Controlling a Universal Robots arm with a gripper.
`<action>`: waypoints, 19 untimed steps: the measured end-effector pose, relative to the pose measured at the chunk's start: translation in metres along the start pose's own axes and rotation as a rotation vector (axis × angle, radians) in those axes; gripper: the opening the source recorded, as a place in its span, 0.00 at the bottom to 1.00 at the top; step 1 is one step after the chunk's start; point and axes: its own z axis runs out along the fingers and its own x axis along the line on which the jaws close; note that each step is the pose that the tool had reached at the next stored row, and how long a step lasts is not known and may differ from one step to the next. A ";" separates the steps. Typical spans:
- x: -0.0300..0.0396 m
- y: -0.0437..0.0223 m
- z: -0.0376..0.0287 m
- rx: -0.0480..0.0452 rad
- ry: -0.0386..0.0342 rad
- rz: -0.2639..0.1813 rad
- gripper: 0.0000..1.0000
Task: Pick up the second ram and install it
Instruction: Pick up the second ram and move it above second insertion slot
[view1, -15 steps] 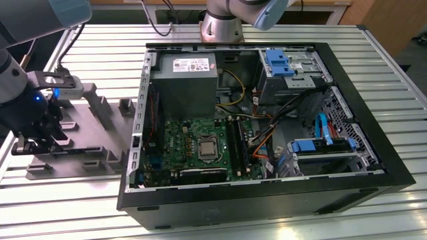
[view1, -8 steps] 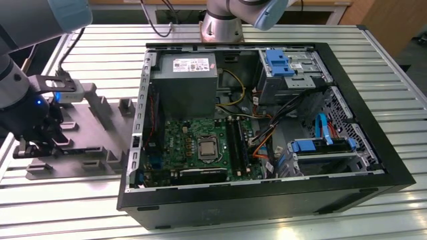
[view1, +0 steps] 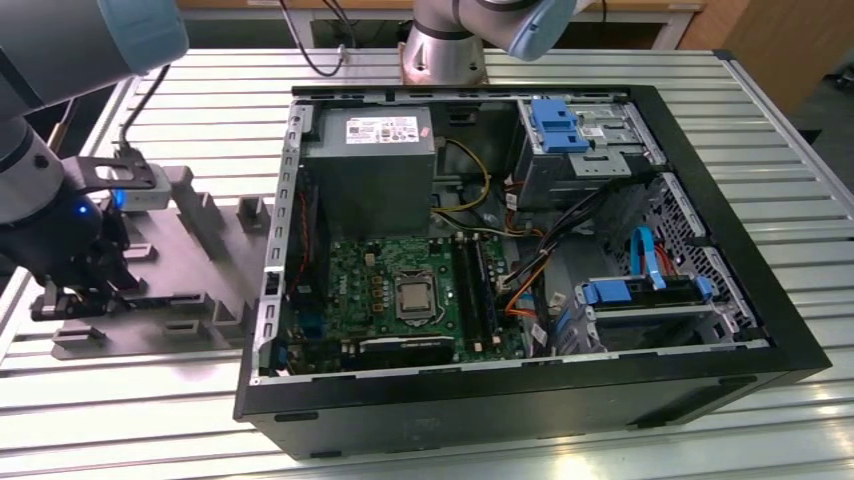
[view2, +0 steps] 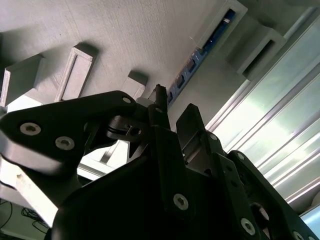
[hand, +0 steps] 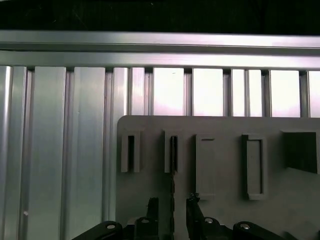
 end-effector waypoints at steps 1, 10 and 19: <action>0.0000 0.0000 0.0006 -0.0002 0.0001 0.000 0.36; 0.0002 -0.0003 0.0066 -0.0002 0.0002 -0.002 0.36; 0.0002 0.0002 0.0083 0.0016 0.0002 -0.003 0.36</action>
